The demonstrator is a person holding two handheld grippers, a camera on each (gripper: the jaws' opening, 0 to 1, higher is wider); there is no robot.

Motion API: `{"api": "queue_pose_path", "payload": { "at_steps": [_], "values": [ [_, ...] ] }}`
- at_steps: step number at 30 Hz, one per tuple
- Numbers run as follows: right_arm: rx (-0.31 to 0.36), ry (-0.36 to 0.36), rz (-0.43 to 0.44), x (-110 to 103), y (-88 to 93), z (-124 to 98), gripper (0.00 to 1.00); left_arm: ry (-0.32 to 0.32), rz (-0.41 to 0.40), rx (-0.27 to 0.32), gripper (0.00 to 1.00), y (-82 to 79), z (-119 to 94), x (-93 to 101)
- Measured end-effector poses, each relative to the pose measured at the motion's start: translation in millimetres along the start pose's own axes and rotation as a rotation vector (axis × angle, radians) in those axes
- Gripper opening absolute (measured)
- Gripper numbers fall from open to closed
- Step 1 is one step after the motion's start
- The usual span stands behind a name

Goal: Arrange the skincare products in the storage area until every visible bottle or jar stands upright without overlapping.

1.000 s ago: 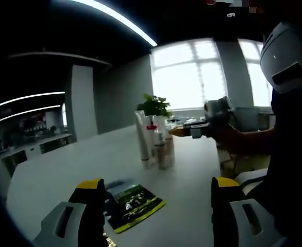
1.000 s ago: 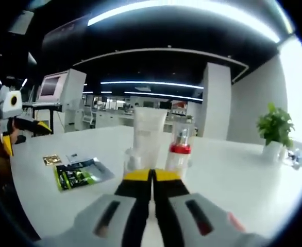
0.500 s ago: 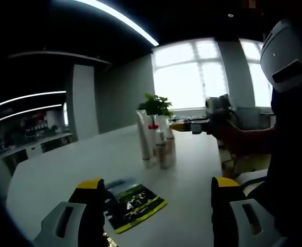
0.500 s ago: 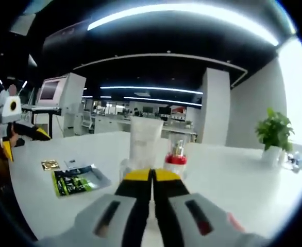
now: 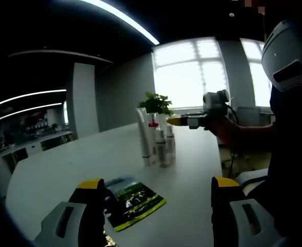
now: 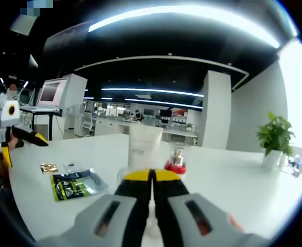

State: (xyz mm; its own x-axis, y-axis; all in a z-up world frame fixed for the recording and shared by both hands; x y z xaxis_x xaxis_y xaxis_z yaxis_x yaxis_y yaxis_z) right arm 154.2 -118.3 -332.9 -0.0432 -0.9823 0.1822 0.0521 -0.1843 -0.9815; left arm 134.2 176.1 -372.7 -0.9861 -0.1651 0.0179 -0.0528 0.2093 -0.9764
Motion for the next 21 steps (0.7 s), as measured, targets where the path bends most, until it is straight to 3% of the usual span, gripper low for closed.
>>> {"api": "queue_pose_path", "payload": {
  "at_steps": [21],
  "values": [
    [0.070,-0.034,-0.026,-4,-33.0,12,0.01,-0.012,-0.014,0.010,0.86,3.5,-4,-2.1]
  ]
}}
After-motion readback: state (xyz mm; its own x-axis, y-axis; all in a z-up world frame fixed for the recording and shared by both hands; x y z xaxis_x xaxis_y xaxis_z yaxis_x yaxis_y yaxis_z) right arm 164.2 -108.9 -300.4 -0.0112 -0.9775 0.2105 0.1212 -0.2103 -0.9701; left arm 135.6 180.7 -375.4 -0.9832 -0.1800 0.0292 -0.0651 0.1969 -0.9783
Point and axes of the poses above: the point that each gripper's makers call its tool centre point, and the gripper's own axes: z roughly forward along the fingers, x roughly to its right, y roughly out of its underside, the point moved 6 cm from there along -z, roughly backward along the fingers, and after that the axes turned 13 degrees about y, right-handed, at the moved point
